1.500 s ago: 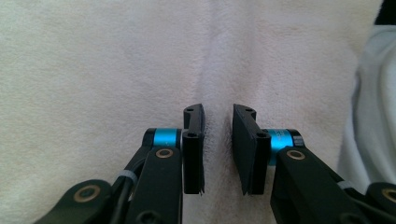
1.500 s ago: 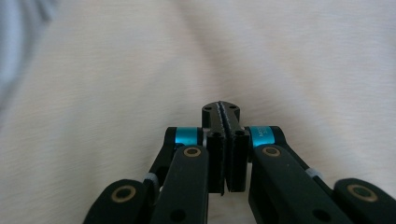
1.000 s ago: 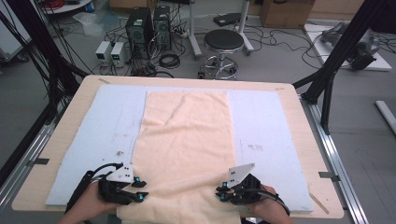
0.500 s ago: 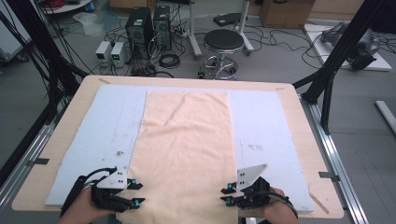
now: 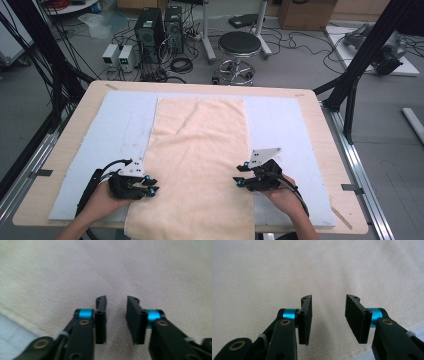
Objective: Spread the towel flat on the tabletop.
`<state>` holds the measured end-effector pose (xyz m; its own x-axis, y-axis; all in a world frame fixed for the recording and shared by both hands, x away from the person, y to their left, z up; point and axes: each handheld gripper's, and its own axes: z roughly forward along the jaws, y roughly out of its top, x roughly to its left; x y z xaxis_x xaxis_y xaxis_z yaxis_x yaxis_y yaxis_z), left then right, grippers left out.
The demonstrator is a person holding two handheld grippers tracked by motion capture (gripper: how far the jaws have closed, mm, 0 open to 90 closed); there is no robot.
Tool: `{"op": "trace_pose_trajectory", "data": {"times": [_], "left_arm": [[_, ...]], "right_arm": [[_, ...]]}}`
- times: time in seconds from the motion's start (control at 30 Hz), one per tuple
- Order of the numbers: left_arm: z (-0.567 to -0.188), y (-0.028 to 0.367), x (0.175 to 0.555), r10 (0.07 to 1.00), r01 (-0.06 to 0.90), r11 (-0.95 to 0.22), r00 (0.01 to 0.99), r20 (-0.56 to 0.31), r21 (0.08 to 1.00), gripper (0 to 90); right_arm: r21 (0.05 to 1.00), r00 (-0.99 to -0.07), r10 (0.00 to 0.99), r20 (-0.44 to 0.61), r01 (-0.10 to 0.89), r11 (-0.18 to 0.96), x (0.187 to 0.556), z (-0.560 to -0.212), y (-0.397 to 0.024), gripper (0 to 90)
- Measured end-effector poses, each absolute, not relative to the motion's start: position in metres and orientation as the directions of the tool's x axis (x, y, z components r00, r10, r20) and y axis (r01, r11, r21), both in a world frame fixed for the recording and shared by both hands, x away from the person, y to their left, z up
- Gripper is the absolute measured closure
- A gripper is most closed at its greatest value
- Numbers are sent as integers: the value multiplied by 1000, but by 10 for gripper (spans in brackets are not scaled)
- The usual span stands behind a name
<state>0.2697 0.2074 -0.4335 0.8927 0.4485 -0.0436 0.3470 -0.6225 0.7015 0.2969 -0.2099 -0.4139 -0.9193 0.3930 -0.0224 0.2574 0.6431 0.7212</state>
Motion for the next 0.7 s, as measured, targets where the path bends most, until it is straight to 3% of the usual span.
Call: {"op": "trace_pose_trajectory", "data": {"times": [0.2, 0.4, 0.5, 0.7], "left_arm": [[-433, 208, 265, 456, 352, -622, 889, -42, 700, 839], [-433, 210, 258, 460, 362, -615, 886, -54, 701, 836], [-432, 211, 257, 458, 369, -612, 886, -67, 699, 799], [-429, 214, 257, 461, 367, -591, 884, -73, 718, 634]], "right_arm": [[694, -915, 404, 10, 297, 656, 300, -424, -208, 569], [670, -918, 394, 39, 316, 672, 293, -434, -209, 568], [671, -921, 388, 38, 311, 673, 289, -434, -210, 569], [672, -927, 373, 43, 304, 675, 286, -433, -212, 568]]}}
